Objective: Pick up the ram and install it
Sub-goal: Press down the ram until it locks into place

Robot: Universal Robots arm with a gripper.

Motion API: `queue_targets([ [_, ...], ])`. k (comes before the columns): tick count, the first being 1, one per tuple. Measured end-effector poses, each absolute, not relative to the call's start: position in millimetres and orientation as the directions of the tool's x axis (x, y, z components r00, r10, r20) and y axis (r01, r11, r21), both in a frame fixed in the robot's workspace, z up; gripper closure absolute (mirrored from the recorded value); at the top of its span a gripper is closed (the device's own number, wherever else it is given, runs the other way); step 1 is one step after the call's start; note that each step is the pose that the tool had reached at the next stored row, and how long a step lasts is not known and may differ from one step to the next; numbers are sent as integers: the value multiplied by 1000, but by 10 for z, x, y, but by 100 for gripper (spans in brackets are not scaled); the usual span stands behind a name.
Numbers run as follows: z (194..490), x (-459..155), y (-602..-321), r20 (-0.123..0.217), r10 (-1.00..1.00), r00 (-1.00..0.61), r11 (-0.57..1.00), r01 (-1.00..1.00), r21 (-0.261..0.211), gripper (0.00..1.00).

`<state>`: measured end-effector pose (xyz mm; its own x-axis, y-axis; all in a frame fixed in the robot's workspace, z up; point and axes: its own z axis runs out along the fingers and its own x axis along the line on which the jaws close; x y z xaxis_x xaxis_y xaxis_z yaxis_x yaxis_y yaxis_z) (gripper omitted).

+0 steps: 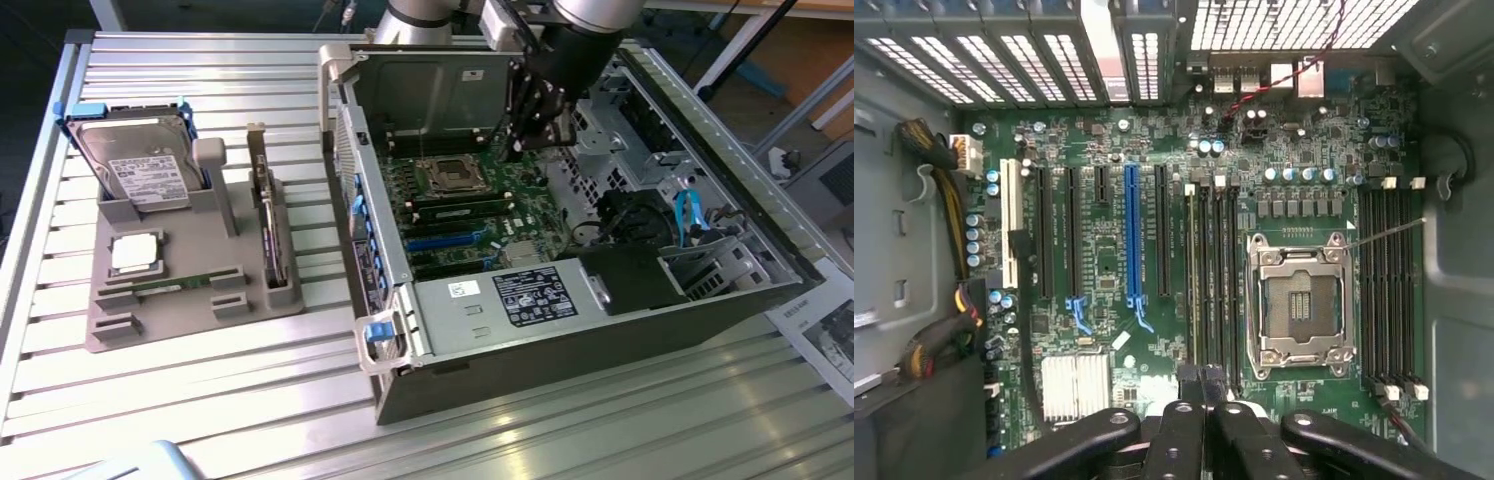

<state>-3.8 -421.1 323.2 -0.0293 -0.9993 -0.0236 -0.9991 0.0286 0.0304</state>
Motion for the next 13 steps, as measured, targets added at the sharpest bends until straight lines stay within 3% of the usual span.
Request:
queue_targets([
  [13, 3618, -38, -4210, -5, -1000, -29, 29, -999, 30, 90],
])
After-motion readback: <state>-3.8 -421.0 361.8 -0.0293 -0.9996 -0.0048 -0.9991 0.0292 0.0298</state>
